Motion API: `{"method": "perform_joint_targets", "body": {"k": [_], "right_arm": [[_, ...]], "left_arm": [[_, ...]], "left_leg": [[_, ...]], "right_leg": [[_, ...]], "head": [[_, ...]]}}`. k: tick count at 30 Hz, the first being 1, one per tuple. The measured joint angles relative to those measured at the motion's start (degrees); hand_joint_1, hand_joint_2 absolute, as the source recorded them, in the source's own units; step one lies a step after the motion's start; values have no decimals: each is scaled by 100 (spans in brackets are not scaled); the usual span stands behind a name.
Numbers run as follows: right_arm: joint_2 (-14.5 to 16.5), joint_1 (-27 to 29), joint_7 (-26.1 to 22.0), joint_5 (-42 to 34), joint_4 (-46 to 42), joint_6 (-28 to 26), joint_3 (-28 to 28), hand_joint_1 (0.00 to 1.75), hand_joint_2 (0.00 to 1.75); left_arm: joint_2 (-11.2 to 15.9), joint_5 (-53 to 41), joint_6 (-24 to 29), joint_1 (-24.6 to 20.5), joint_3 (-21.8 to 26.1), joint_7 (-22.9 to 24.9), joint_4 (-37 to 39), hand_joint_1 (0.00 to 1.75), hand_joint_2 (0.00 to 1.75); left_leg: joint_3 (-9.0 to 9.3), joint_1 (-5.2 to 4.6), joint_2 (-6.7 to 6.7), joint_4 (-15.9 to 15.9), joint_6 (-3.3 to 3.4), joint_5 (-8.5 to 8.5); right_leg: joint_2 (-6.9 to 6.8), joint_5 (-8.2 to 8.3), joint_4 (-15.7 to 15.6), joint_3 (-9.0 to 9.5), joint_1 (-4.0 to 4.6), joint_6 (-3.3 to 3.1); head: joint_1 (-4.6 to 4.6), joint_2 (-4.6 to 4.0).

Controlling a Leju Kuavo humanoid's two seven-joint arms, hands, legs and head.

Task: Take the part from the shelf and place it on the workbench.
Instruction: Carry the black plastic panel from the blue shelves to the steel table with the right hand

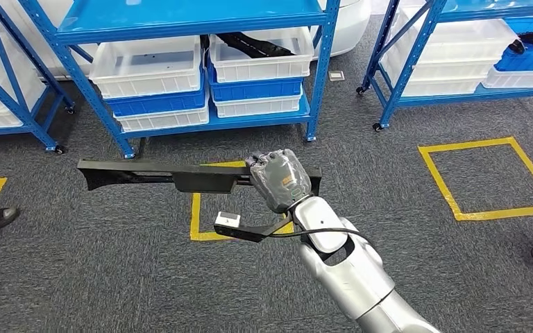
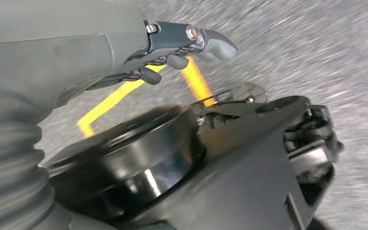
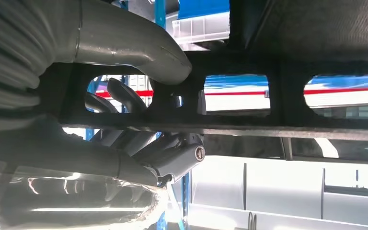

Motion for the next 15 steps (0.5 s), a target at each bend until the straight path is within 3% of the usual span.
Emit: {"method": "perform_joint_targets", "body": {"k": [2, 4, 6, 7, 9, 11, 12, 13, 15], "right_arm": [[1, 0, 0, 7, -32, 2, -10, 171, 175], [2, 0, 1, 14, -63, 6, -25, 171, 175], [-7, -2, 4, 16, -87, 10, -45, 171, 175], [-15, -3, 6, 17, -100, 14, -56, 171, 175], [-33, 2, 9, 19, -113, 24, -73, 171, 175], [-51, 21, 10, 21, -117, 33, -85, 171, 175], [-60, 32, 12, 20, -117, 38, -91, 171, 175], [-67, 43, 16, 16, -118, 40, -99, 171, 175], [-75, 56, 25, 4, -124, 50, -114, 171, 175]], "left_arm": [[15, -8, -4, 12, -3, 11, 0, 0, 175], [24, -13, -5, 18, -7, 16, 0, 0, 175], [22, -15, -11, 17, -9, 27, 1, 0, 175], [22, -17, -15, 14, -9, 34, 2, 0, 175], [17, -19, -23, 7, -10, 44, 2, 0, 175], [8, -19, -32, 6, -11, 48, 2, 0, 175], [2, -19, -36, 3, -11, 49, 2, 0, 175], [-2, -18, -37, -2, -11, 49, 2, 0, 175], [-9, -17, -38, -16, -10, 50, 2, 0, 175]], "left_leg": [[550, -51, -12, -767, 89, -86], [728, -106, -13, -1117, 135, -163], [673, -100, 19, -1214, 190, -53], [616, -88, 38, -1255, 220, 23], [447, -76, 61, -1276, 248, 183], [255, -71, 73, -1272, 236, 336], [153, -64, 80, -1269, 220, 416], [50, -52, 87, -1265, 195, 498], [-135, -28, 91, -1254, 120, 657]], "right_leg": [[3, 92, 6, -74, 18, 51], [-12, 189, -4, -118, 3, 136], [-14, 181, 48, -201, -3, 193], [-4, 65, 151, -273, 3, 191], [21, -401, 631, -460, -18, 151], [26, -771, 1334, -604, -70, 183], [26, -791, 1592, -610, -100, 251], [26, -694, 1692, -538, -133, 344], [26, -423, 1306, -97, -205, 511]], "head": [[4, 0], [3, 0], [4, 0], [13, 0], [24, 0], [32, 0], [32, 0], [34, 0], [33, 0]]}}
